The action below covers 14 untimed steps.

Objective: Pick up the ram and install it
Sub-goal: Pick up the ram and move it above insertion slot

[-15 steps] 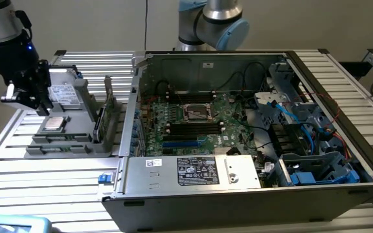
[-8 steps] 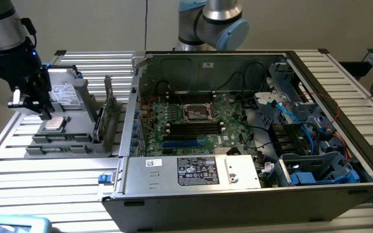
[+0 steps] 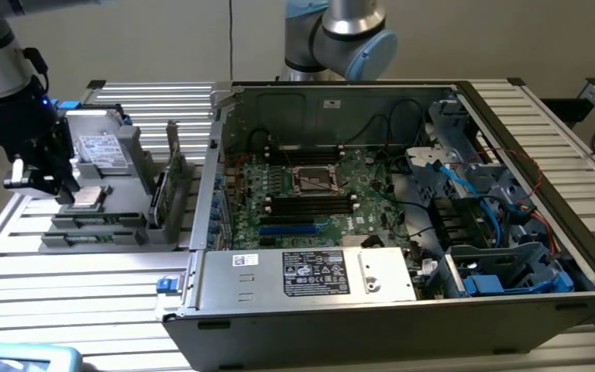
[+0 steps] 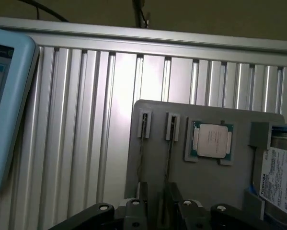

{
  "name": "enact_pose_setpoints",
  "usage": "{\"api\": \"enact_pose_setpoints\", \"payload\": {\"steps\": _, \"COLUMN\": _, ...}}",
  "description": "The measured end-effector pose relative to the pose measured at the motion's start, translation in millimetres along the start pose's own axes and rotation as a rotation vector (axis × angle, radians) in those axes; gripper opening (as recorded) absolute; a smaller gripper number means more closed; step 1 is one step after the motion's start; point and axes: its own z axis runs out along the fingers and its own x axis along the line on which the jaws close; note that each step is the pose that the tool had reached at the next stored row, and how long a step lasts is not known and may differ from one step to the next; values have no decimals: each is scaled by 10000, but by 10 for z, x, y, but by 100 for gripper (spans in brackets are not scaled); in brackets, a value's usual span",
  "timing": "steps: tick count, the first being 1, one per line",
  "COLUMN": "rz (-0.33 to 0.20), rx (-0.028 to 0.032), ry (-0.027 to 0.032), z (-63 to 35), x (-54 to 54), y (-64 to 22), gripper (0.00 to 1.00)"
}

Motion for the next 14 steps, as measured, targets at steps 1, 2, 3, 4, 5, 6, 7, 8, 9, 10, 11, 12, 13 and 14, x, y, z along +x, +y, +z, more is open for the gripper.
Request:
{"api": "enact_pose_setpoints", "payload": {"steps": 1, "rz": 0, "rx": 0, "ry": 1, "z": 18, "x": 27, "y": 4, "gripper": 31}}
{"api": "enact_pose_setpoints", "payload": {"steps": 2, "rz": 4, "rx": 1, "ry": -1, "z": 36, "x": 59, "y": 6, "gripper": 31}}
{"api": "enact_pose_setpoints", "payload": {"steps": 3, "rz": 15, "rx": 3, "ry": -6, "z": 54, "x": 89, "y": 8, "gripper": 31}}
{"api": "enact_pose_setpoints", "payload": {"steps": 4, "rz": 28, "rx": 5, "ry": -13, "z": 73, "x": 118, "y": 9, "gripper": 31}}
{"api": "enact_pose_setpoints", "payload": {"steps": 5, "rz": 38, "rx": 6, "ry": -20, "z": 91, "x": 145, "y": 11, "gripper": 31}}
{"api": "enact_pose_setpoints", "payload": {"steps": 6, "rz": 47, "rx": 9, "ry": -29, "z": 110, "x": 171, "y": 12, "gripper": 31}}
{"api": "enact_pose_setpoints", "payload": {"steps": 7, "rz": 57, "rx": 11, "ry": -36, "z": 128, "x": 190, "y": 12, "gripper": 31}}
{"api": "enact_pose_setpoints", "payload": {"steps": 8, "rz": 69, "rx": 12, "ry": -44, "z": 146, "x": 200, "y": 12, "gripper": 31}}
{"api": "enact_pose_setpoints", "payload": {"steps": 9, "rz": 88, "rx": 12, "ry": -54, "z": 165, "x": 209, "y": 11, "gripper": 31}}
{"api": "enact_pose_setpoints", "payload": {"steps": 10, "rz": 113, "rx": 13, "ry": -63, "z": 184, "x": 213, "y": 8, "gripper": 31}}
{"api": "enact_pose_setpoints", "payload": {"steps": 11, "rz": 136, "rx": 13, "ry": -77, "z": 201, "x": 213, "y": 2, "gripper": 31}}
{"api": "enact_pose_setpoints", "payload": {"steps": 12, "rz": 166, "rx": 14, "ry": -91, "z": 219, "x": 214, "y": -5, "gripper": 31}}
{"api": "enact_pose_setpoints", "payload": {"steps": 13, "rz": 195, "rx": 15, "ry": -104, "z": 237, "x": 215, "y": -12, "gripper": 31}}
{"api": "enact_pose_setpoints", "payload": {"steps": 14, "rz": 210, "rx": 15, "ry": -116, "z": 254, "x": 216, "y": -19, "gripper": 31}}
